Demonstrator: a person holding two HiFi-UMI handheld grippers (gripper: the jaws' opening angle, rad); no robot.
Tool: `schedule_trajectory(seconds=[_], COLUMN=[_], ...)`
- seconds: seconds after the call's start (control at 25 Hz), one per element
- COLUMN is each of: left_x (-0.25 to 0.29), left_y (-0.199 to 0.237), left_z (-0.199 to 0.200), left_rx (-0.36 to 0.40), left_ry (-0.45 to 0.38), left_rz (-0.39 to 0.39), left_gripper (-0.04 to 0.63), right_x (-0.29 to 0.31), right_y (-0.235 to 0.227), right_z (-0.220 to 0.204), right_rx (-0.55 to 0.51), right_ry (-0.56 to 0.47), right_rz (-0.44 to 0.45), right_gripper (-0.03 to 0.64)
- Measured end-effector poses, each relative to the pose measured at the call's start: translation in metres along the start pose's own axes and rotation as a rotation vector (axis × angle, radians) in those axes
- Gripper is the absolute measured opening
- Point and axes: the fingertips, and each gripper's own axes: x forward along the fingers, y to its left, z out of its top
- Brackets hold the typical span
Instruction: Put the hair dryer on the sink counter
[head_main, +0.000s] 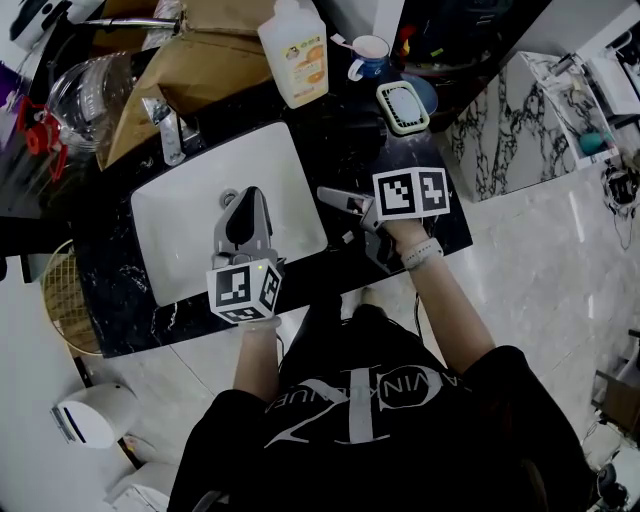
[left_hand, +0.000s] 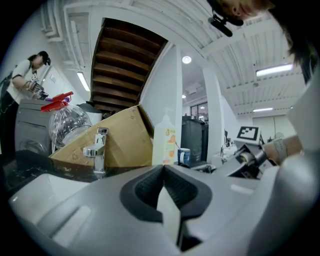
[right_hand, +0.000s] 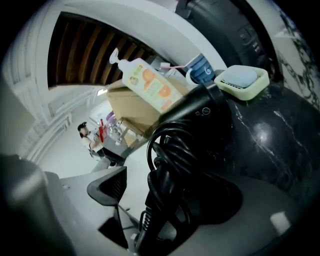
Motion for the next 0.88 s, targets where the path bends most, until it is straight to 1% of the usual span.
schedule_trajectory(seconds=[0.12,0.32,0.48,0.76,0.84,0.88], left_x=[-0.001,-0.001,0.001,0.004,0.003,0.003], left_y=[0.003,0.006,0.006,0.0,-0.001,-0.001], left_z=[0.001,0.002,0.001,-0.001,0.0,0.0], left_rx=[-0.001,-0.005,-0.009,-0.018,-0.014,-0.013], left_ry=[-0.004,-0.008,-0.005,0.002,0.002,0.001], left_rz=[0.002,0.002,0.0,-0.008,-0.008,-0.007], left_gripper=[0.0,0.0,0.0,0.0,0.0,0.0], right_x=[0.002,0.0,-0.008,-0.022,-0.028,-0.032], right_y=[0.002,0.001,0.0,0.001,0.0,0.0], right_z=[-0.009,-0.018,-0.019,-0.021,-0.019,-0.018], right_rx=[-0.077,-0.133,-0.128,-0.12,-0.14,-0.157], right_ry=[0.074,0.128,0.122,0.09,0.064,0.048], right_rz=[-0.029,-0.051,-0.056,-0.022,-0.027,-0.035], right_gripper=[0.439,0.44,0.439,0.43,0.389,0.353])
